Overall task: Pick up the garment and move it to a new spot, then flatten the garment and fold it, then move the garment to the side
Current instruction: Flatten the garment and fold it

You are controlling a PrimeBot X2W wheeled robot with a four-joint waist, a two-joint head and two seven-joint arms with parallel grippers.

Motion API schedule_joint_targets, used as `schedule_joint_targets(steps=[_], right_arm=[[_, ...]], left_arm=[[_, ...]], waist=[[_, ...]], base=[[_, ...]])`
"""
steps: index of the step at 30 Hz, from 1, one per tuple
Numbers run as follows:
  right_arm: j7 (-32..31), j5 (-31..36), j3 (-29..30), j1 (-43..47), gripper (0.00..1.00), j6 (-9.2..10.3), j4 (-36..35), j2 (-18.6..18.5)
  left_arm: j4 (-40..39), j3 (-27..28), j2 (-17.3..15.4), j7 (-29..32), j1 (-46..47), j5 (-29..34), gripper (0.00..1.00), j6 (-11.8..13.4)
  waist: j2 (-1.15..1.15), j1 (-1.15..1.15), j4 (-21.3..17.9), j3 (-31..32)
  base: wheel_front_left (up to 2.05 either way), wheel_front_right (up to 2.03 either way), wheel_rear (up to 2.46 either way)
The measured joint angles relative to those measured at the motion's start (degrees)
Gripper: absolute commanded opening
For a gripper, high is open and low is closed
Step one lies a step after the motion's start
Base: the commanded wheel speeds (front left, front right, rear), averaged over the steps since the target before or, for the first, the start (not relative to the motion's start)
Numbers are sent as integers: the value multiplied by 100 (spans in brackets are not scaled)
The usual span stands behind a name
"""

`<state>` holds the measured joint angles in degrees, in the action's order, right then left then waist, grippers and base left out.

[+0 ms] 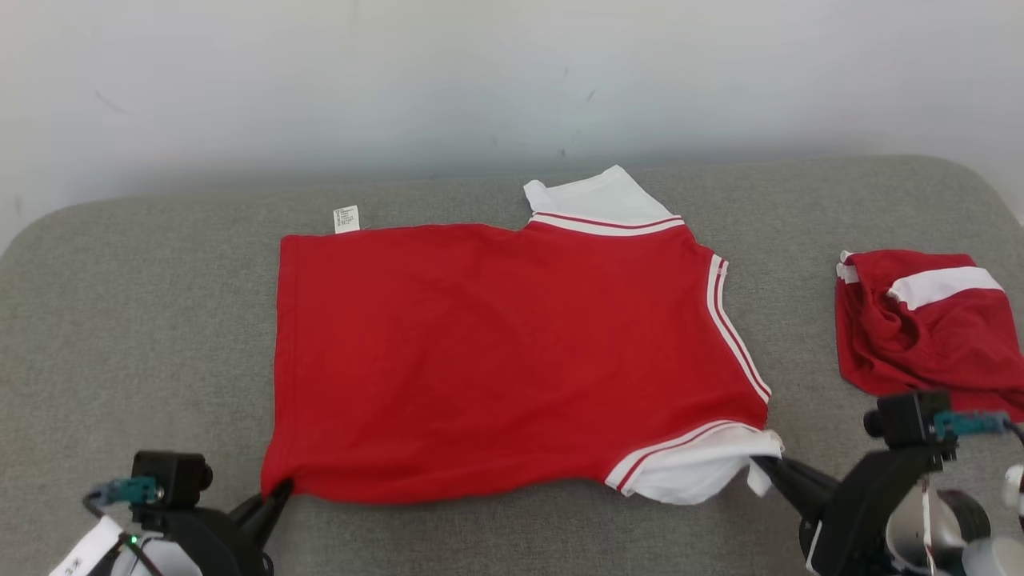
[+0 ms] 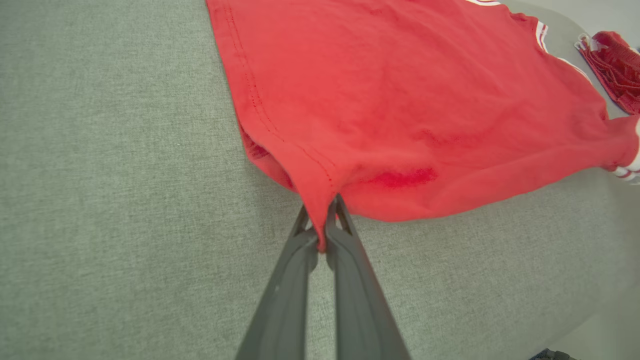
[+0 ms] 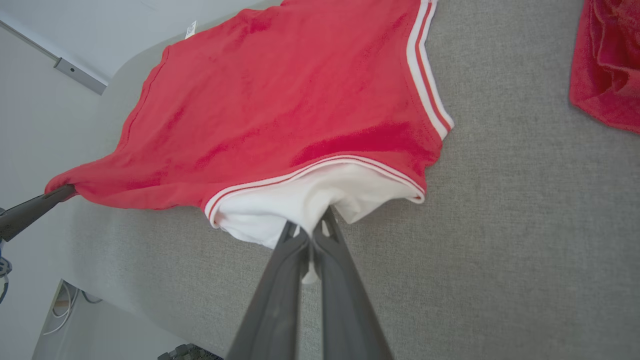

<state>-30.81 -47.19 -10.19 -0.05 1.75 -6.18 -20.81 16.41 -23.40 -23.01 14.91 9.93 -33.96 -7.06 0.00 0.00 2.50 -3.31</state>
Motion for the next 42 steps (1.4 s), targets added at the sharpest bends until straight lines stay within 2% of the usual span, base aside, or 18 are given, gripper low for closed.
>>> schedule_joint_targets(steps=[10,17,24,34,42], right_arm=[[-732,-41,-248,-1301,0,32,789,-126],[-1038,-62,-365,-2214,0,75,1305,13],[-1261,70,-552,-3143,0,127,2093,189],[-1223,333,-823,-4090,0,67,3171,453],[-833,554,-949,-4405,0,-157,3760,603]], left_arm=[[374,-63,-102,555,773,-114,0,-3],[635,-109,-151,857,1256,-280,0,-8],[961,-137,-52,1147,1912,-411,0,-9],[1529,-364,11,1357,2536,-593,0,-10],[1770,-650,54,1268,2784,-611,0,-10]], waist=[[0,0,-15,-126],[0,0,-41,-287],[0,1,-45,-567],[0,1,-61,-887],[1,0,-80,-1033]], base=[[0,0,0],[0,0,0],[0,0,0],[0,0,0],[0,0,0]])
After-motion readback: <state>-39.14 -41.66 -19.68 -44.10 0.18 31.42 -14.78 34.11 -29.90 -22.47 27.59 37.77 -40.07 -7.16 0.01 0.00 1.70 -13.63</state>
